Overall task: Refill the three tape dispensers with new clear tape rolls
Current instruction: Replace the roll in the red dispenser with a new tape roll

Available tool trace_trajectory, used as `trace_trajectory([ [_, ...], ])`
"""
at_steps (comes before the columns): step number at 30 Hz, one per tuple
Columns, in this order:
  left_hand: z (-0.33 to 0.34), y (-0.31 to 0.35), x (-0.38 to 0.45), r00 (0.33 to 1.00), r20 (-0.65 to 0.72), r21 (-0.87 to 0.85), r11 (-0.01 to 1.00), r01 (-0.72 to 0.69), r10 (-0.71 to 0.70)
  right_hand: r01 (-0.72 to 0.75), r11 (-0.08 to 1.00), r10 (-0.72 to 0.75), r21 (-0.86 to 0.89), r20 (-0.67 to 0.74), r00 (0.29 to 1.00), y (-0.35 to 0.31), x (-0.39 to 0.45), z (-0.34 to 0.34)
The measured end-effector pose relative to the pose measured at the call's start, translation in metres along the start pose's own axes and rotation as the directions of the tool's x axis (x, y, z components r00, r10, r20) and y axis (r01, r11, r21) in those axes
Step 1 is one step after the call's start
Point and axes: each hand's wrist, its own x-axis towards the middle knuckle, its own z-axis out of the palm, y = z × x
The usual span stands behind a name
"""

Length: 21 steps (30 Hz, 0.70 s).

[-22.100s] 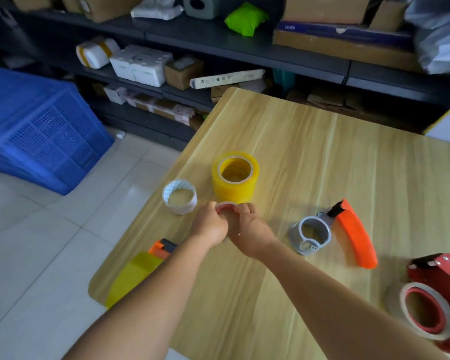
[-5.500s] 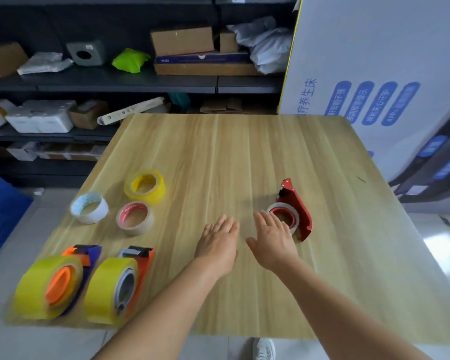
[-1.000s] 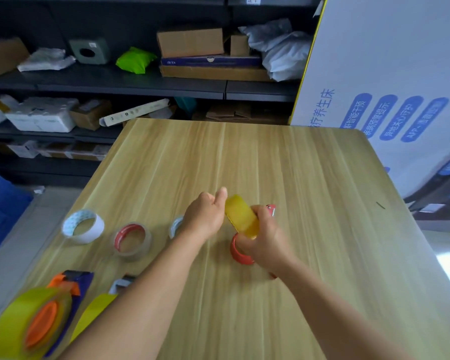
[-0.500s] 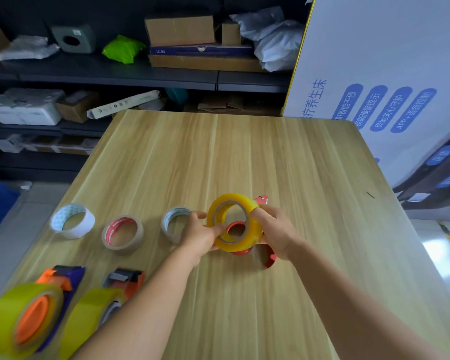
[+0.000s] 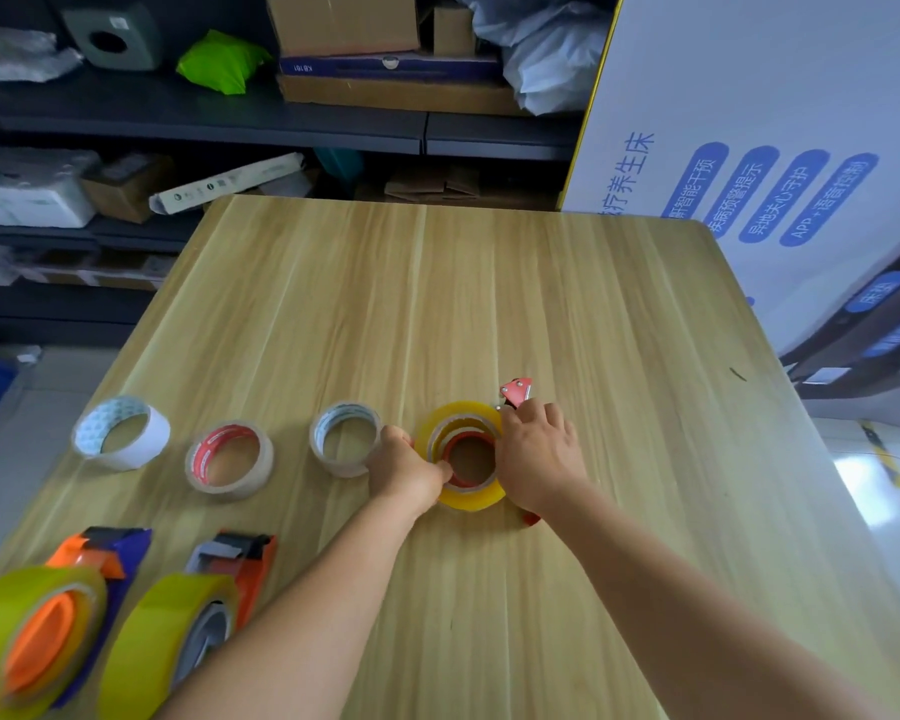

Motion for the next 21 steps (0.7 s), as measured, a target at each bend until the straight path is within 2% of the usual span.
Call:
trace_trajectory([
  [9, 0.017, -0.004, 0.002, 0.998, 0.056, 0.108, 0.994, 0.012, -0.018, 0.064, 0.992, -0.057, -0.110, 0.066, 0.996, 0.000, 0.000, 0.019],
  [13, 0.019, -0.008, 0.005, 0.996, 0.085, 0.078, 0.996, 0.034, -0.041, 0.087, 0.995, -0.085, -0.049, 0.044, 0.995, -0.004, -0.002, 0.027],
  [16, 0.024, -0.016, 0.014, 0.995, 0.081, 0.049, 0.998, 0.049, -0.053, 0.159, 0.987, -0.159, 0.002, 0.015, 0.987, -0.013, -0.006, 0.030],
  [21, 0.023, -0.018, 0.012, 0.995, 0.079, -0.094, 0.994, 0.063, -0.056, 0.184, 0.982, -0.188, 0.041, 0.159, 0.969, -0.023, -0.011, 0.043],
])
